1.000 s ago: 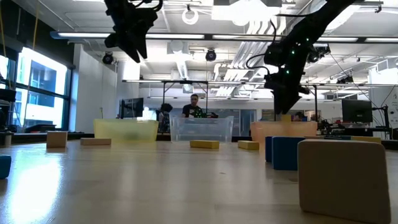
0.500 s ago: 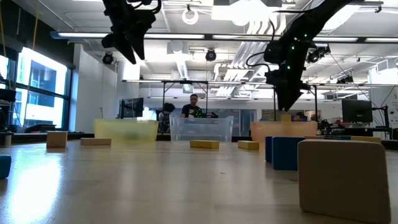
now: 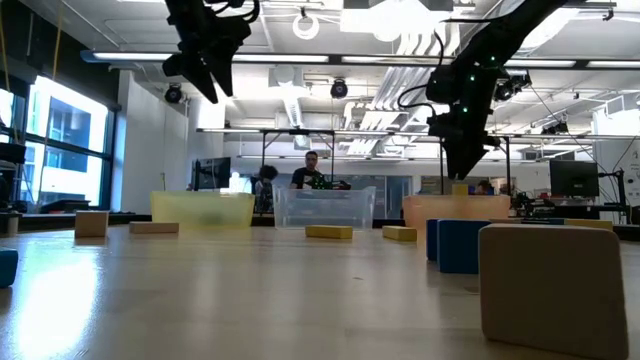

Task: Sort & place blocks by color
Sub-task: Put the light brown block into the transparent bin

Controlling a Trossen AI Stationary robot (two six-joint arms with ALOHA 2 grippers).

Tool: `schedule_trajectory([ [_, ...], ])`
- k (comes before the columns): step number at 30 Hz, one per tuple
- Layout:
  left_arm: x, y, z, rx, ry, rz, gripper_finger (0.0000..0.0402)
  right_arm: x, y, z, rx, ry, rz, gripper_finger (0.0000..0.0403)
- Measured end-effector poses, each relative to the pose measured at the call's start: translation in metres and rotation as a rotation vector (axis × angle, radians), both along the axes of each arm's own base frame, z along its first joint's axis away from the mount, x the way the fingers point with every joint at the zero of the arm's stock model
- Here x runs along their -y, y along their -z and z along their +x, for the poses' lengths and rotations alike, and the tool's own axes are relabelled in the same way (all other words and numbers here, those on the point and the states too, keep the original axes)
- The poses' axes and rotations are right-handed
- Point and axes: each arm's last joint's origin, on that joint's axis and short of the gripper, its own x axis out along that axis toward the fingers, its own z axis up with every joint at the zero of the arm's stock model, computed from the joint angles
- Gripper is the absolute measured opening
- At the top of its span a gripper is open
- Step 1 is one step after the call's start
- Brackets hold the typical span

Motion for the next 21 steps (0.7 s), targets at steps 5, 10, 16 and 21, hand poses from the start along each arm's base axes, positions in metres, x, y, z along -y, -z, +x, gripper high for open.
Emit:
schedule_trajectory([
  [5, 0.002, 0.001, -0.001, 0.012, -0.015, -0.046, 0.0195, 0.001, 0.0, 0.0, -0.02, 0.004, -0.029, 0.0152],
  [10, 0.005, 0.014, -0.005, -0.048, -0.029, -0.113, 0.0196, 0.005, -0.002, 0.002, 0.007, -0.005, -0.072, 0.0152],
  [16, 0.008, 0.039, -0.008, -0.099, -0.047, -0.188, 0.0205, 0.005, -0.003, 0.003, 0.009, -0.008, -0.075, 0.0152],
  [21, 0.013, 0.059, -0.01, -0.15, -0.066, -0.236, 0.0203, 0.005, -0.003, 0.003, 0.002, -0.026, -0.079, 0.0152],
])
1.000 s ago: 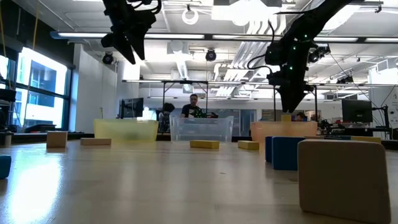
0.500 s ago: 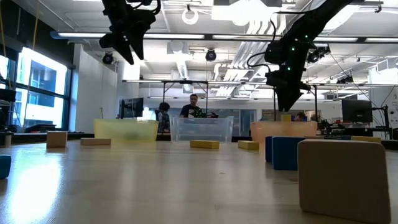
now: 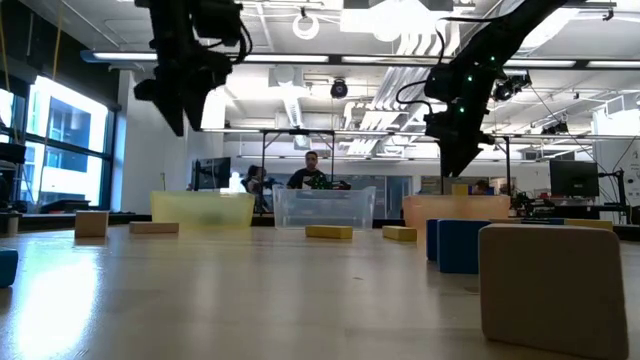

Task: Sort & place blocks by color
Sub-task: Put the light brown block into the transparent bin

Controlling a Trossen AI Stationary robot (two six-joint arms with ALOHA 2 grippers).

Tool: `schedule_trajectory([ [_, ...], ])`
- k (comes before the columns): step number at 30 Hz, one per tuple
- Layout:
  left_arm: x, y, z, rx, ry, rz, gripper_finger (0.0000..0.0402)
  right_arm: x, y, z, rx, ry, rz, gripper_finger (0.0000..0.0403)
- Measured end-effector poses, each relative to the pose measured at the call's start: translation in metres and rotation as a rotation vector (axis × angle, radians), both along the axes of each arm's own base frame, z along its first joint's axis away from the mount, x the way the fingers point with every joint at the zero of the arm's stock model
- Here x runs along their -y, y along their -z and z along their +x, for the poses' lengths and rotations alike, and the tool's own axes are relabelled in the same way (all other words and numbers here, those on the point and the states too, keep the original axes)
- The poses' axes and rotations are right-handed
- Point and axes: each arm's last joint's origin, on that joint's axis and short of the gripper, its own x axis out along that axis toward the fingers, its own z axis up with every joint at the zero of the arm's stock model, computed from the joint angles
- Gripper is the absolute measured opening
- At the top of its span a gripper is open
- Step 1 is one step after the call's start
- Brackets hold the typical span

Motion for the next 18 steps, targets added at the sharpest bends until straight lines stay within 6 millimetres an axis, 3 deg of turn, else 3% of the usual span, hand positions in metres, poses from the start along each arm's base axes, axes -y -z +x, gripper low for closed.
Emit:
schedule_trajectory([
  [18, 0.006, 0.077, -0.004, -0.054, -0.017, -0.168, 0.0203, 0.0, 0.0, 0.0, 0.003, 0.003, 0.001, 0.0152],
])
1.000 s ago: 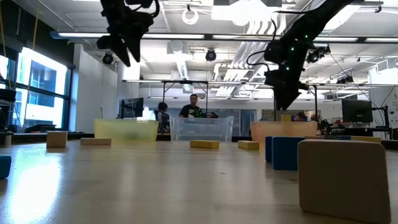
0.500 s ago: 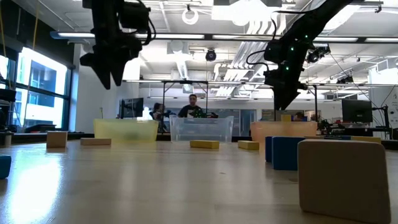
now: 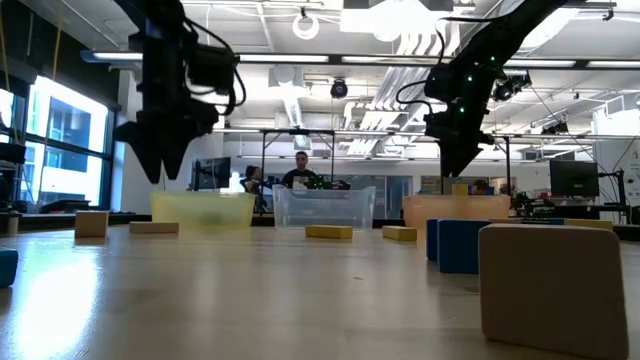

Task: Sort & place blocks by color
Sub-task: Put the light brown block into the transparent bin

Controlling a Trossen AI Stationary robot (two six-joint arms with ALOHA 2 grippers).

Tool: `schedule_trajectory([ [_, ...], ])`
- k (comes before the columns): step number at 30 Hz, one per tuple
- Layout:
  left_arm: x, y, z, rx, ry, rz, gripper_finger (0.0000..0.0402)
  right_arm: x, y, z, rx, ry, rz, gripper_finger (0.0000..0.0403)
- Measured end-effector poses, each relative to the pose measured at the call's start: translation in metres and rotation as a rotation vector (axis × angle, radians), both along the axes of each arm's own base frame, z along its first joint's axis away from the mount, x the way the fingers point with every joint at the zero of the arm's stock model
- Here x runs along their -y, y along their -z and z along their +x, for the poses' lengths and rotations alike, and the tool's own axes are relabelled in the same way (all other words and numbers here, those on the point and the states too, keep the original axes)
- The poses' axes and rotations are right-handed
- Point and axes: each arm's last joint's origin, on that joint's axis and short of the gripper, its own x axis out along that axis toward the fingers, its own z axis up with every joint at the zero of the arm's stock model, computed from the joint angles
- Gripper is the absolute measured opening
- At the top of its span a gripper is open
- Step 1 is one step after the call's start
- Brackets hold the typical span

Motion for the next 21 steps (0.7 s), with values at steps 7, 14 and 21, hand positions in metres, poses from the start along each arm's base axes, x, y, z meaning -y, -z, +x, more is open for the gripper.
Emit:
schedule_trajectory([
  [7, -0.006, 0.027, 0.01, -0.066, 0.01, -0.044, 0.0204, 0.0, 0.0, 0.0, 0.0, 0.0, 0.0, 0.0152],
  [14, -0.01, 0.051, 0.015, -0.15, 0.036, -0.104, 0.0205, 0.0, 0.0, 0.0, -0.001, 0.0, 0.001, 0.0152],
  [21, -0.012, 0.07, 0.018, -0.211, 0.036, -0.153, 0.0202, 0.0, 0.0, 0.0, -0.002, 0.0, 0.002, 0.0152],
])
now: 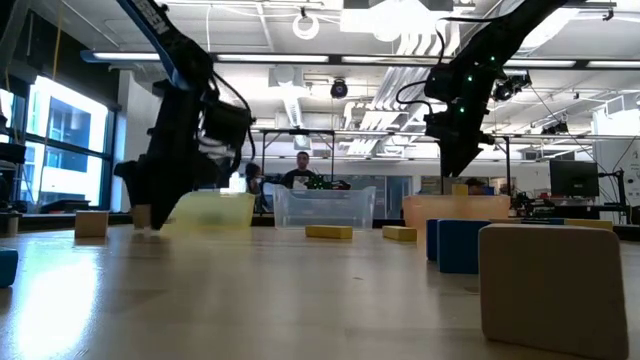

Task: Sort & place blocks by color
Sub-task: Put the light brown block into the transparent bin

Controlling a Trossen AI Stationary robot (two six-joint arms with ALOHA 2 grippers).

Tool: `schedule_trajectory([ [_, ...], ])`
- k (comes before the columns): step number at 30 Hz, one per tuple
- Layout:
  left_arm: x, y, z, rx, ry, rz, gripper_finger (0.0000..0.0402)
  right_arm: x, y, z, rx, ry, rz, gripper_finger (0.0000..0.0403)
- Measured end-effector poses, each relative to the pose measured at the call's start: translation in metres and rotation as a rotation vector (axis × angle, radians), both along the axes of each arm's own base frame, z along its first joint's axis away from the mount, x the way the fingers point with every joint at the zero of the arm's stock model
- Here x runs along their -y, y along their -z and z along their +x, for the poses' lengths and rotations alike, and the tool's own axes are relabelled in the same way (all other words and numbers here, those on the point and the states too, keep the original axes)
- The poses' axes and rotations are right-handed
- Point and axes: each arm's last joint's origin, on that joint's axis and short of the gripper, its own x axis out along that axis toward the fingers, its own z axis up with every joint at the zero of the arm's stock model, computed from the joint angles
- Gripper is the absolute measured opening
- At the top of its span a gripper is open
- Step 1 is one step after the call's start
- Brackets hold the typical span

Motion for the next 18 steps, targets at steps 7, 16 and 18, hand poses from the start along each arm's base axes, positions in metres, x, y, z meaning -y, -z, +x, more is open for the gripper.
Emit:
schedule_trajectory([
  [7, -0.0002, 0.0038, 0.0033, 0.003, -0.014, -0.005, 0.0194, 0.0, 0.0001, 0.0, 0.0, 0.0, 0.001, 0.0152],
  [16, -0.0004, 0.0039, 0.0043, -0.002, -0.013, 0.02, 0.0132, 0.0001, 0.0001, 0.0, -0.003, -0.002, -0.001, 0.0152],
  [18, -0.0005, 0.0039, 0.0042, -0.004, -0.012, 0.023, 0.0115, 0.0001, 0.0001, 0.0, -0.003, -0.002, -0.002, 0.0152],
])
